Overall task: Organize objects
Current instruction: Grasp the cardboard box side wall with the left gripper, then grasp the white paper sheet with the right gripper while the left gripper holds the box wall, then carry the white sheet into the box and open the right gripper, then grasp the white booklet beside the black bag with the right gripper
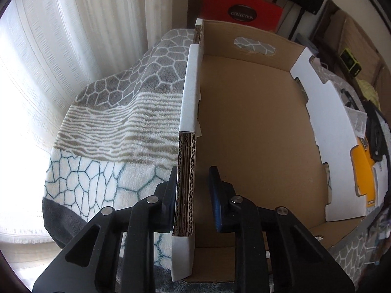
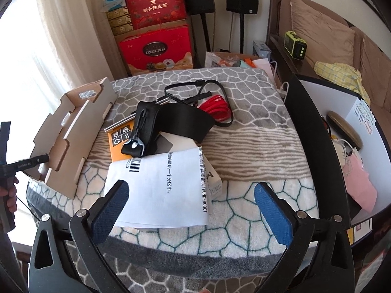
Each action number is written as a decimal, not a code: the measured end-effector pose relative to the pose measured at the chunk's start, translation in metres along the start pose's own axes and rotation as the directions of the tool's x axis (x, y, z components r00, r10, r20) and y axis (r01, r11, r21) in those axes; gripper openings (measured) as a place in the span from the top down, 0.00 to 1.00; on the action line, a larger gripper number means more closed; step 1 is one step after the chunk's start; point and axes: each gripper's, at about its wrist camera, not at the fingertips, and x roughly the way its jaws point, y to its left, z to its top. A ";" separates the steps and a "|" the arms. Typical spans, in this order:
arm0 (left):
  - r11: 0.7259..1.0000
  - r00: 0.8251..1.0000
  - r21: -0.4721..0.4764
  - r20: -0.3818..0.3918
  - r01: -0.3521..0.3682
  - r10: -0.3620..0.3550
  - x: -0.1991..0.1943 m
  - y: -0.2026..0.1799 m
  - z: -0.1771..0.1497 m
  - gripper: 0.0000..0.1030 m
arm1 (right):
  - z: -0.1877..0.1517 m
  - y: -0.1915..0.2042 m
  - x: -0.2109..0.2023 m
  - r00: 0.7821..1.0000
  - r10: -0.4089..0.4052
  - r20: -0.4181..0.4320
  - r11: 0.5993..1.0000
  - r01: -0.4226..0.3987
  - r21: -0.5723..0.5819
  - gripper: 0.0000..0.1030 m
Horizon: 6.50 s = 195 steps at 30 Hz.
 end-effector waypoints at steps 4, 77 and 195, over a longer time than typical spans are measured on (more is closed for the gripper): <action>1.000 1.000 0.006 0.003 0.015 -0.015 -0.002 0.000 -0.001 0.86 | 0.003 0.012 0.006 1.000 0.004 -0.018 1.000 -0.004 -0.031 0.00; 0.991 0.998 0.125 0.040 0.039 -0.045 -0.006 -0.021 -0.014 0.88 | 0.010 0.070 0.016 0.918 0.395 -0.040 0.918 -0.396 -0.009 0.99; 0.996 0.996 0.039 0.051 0.076 -0.078 -0.018 -0.008 -0.011 0.89 | 0.123 0.060 0.067 0.962 0.164 -0.219 0.980 -0.185 -0.078 0.59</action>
